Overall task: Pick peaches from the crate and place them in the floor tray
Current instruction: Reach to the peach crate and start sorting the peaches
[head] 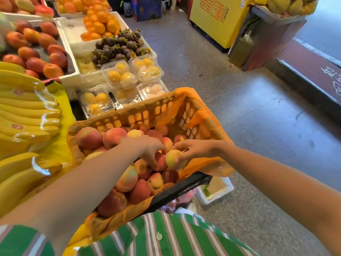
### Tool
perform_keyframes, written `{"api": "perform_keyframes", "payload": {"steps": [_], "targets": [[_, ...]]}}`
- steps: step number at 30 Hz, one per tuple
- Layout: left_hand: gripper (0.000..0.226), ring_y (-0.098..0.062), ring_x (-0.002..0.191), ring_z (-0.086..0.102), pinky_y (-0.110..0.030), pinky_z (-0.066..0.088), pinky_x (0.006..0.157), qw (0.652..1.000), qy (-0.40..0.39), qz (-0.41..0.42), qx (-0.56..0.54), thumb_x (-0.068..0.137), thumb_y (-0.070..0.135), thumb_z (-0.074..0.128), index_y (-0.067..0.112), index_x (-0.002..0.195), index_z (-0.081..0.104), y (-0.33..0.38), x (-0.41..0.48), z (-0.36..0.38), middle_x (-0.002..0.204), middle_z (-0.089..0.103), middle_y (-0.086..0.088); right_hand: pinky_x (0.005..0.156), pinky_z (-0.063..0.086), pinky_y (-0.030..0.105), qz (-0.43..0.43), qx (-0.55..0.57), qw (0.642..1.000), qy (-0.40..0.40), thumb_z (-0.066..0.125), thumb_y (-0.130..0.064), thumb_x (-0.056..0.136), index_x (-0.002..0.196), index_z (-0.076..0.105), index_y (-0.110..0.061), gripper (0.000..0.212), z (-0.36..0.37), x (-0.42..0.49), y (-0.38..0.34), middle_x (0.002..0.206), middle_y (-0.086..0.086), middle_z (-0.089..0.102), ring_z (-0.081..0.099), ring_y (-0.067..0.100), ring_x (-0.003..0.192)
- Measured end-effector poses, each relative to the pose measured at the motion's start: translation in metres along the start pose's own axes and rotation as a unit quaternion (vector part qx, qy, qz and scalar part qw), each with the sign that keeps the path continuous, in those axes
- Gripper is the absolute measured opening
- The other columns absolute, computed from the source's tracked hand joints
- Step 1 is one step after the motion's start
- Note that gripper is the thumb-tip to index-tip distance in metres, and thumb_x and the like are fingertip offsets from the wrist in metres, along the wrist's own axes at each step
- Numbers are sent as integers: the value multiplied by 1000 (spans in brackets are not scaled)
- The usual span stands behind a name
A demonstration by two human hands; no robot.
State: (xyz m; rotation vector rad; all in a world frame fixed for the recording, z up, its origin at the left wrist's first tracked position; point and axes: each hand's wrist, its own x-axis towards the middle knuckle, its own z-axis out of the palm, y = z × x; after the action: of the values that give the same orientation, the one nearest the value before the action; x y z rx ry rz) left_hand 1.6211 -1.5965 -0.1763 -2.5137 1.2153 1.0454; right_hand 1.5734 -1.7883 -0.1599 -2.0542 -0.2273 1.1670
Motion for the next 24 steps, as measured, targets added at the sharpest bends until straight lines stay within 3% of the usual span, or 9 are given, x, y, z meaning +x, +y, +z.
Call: {"api": "perform_keyframes", "payload": {"steps": [4, 8, 10, 12, 14, 16, 18, 20, 24], "targets": [[75, -24, 105, 50, -33, 42, 78, 1000, -11, 4, -25, 72, 51, 75, 29, 137, 44, 2, 10, 4, 118, 50, -4, 87, 49, 37, 1, 217, 975, 38, 52, -29, 82, 133, 44, -4, 58, -20, -19, 7, 123, 22, 53, 56, 26, 105], [65, -18, 108, 50, -34, 46, 90, 987, 24, 34, -157, 73, 43, 77, 25, 130, 51, -11, 13, -3, 122, 52, 0, 85, 53, 31, -2, 336, 941, 33, 43, -40, 89, 123, 53, -8, 47, -32, -31, 12, 119, 18, 62, 62, 27, 100], [54, -15, 105, 56, -34, 50, 89, 929, 61, 51, -361, 73, 35, 79, 29, 122, 59, -22, 9, -12, 122, 55, 1, 84, 50, 30, -10, 364, 930, 47, 50, -48, 82, 125, 52, -5, 61, -37, -31, 14, 121, 24, 60, 61, 27, 98], [43, -16, 97, 63, -33, 53, 83, 837, 78, 67, -537, 75, 28, 75, 30, 116, 63, -29, 3, -21, 117, 61, -5, 76, 53, 29, -18, 397, 915, 65, 62, -52, 73, 121, 55, -8, 66, -42, -32, 14, 113, 17, 66, 65, 22, 92], [42, -19, 97, 64, -32, 53, 83, 754, 73, 88, -647, 78, 21, 69, 23, 119, 63, -32, 1, -28, 111, 66, -7, 74, 55, 28, -31, 402, 912, 78, 78, -61, 60, 118, 58, -15, 77, -49, -33, 15, 107, 9, 69, 67, 18, 90], [56, -22, 103, 64, -31, 54, 88, 680, 61, 108, -723, 68, 23, 69, 15, 123, 59, -32, 0, -32, 114, 67, -11, 80, 52, 29, -49, 383, 919, 83, 81, -67, 49, 119, 58, -18, 89, -55, -33, 15, 109, 7, 68, 65, 18, 93], [68, -25, 106, 64, -33, 52, 95, 628, 48, 117, -768, 62, 27, 68, 10, 127, 56, -33, -1, -34, 120, 64, -15, 83, 52, 29, -61, 362, 926, 86, 83, -65, 47, 120, 57, -19, 91, -59, -32, 14, 111, 7, 68, 65, 17, 96], [69, -26, 109, 63, -34, 52, 96, 613, 43, 118, -780, 66, 31, 69, 7, 129, 55, -33, 0, -34, 122, 63, -16, 84, 50, 31, -65, 337, 934, 100, 84, -63, 48, 120, 57, -19, 88, -63, -28, 10, 111, 8, 66, 64, 19, 97], [51, -18, 103, 61, -32, 50, 90, 670, 65, 119, -730, 76, 33, 70, 16, 123, 59, -42, -1, -38, 111, 63, -5, 87, 48, 34, -55, 267, 955, 120, 68, -41, 78, 123, 58, -19, 51, -72, -21, 5, 118, 5, 60, 57, 22, 106]]}}
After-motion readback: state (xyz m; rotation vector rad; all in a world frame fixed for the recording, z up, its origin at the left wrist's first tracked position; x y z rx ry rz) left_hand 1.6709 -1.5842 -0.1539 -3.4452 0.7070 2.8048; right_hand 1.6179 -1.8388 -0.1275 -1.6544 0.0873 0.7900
